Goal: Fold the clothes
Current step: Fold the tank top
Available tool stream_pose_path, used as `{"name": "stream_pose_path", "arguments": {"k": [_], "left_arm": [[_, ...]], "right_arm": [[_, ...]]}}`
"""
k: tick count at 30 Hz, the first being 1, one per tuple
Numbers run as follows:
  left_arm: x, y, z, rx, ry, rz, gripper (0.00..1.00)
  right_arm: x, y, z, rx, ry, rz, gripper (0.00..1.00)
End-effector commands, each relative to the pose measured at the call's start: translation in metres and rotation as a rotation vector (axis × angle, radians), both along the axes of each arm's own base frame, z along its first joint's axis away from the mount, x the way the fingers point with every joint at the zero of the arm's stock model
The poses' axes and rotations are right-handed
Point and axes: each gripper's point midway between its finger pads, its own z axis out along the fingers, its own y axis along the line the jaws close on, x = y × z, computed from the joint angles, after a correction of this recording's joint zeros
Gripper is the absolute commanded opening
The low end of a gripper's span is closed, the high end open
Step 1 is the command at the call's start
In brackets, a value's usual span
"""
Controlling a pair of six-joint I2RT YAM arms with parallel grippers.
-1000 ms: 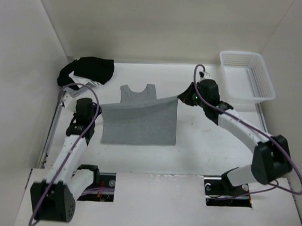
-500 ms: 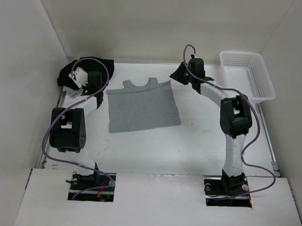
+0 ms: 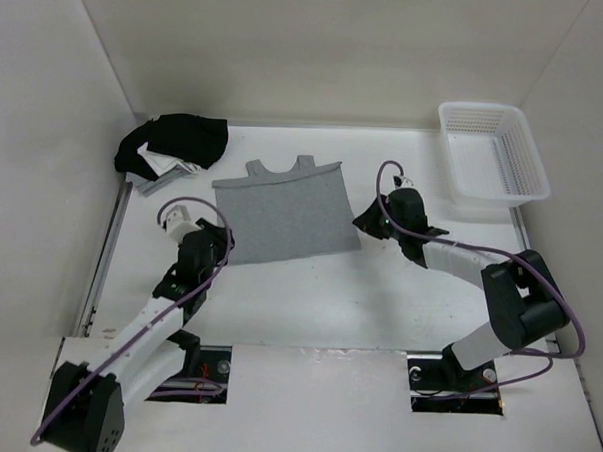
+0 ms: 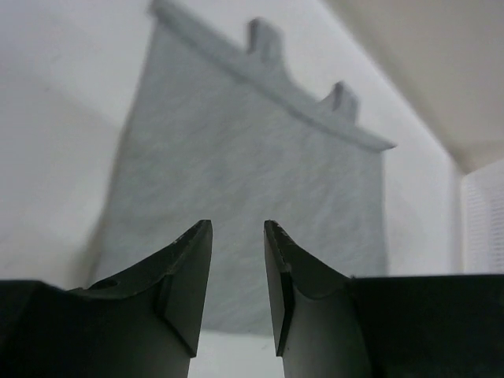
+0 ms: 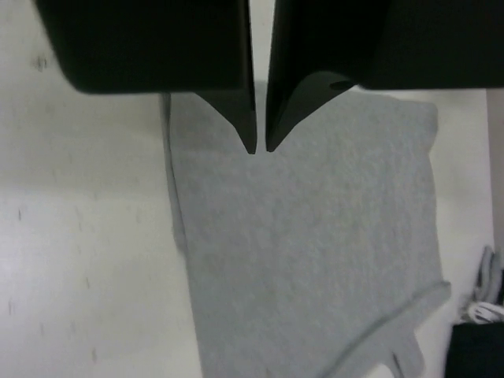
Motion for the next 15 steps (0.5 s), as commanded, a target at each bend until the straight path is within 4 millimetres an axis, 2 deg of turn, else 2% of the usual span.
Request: {"name": "stream_pose_path", "arguments": {"k": [1, 4, 7, 10, 15], "left_arm": [[-0.044, 0.016, -0.052, -0.044, 0.168, 0.025, 0.33], [-0.069, 0.016, -0.077, -0.162, 0.252, 0.035, 0.37], [-0.077, 0.017, -0.09, -0.225, 0.276, 0.045, 0.43], [-0.072, 0.014, -0.087, -0.257, 0.246, 0.028, 0.48], [-0.078, 0.018, -0.107, -0.271, 0.33, 0.054, 0.39]], "right_arm": [[-0.014, -0.008, -0.005, 0.008, -0.03, -0.061, 0.22], [-0.031, -0.017, -0.026, -0.016, 0.011, -0.074, 0.4], [-0.038, -0.019, -0.039, -0.014, 0.04, -0.076, 0.41], [-0.036, -0.018, -0.036, -0.006, 0.029, -0.078, 0.41], [-0.034, -0.018, -0.041, -0.01, 0.041, -0.086, 0.42]]}}
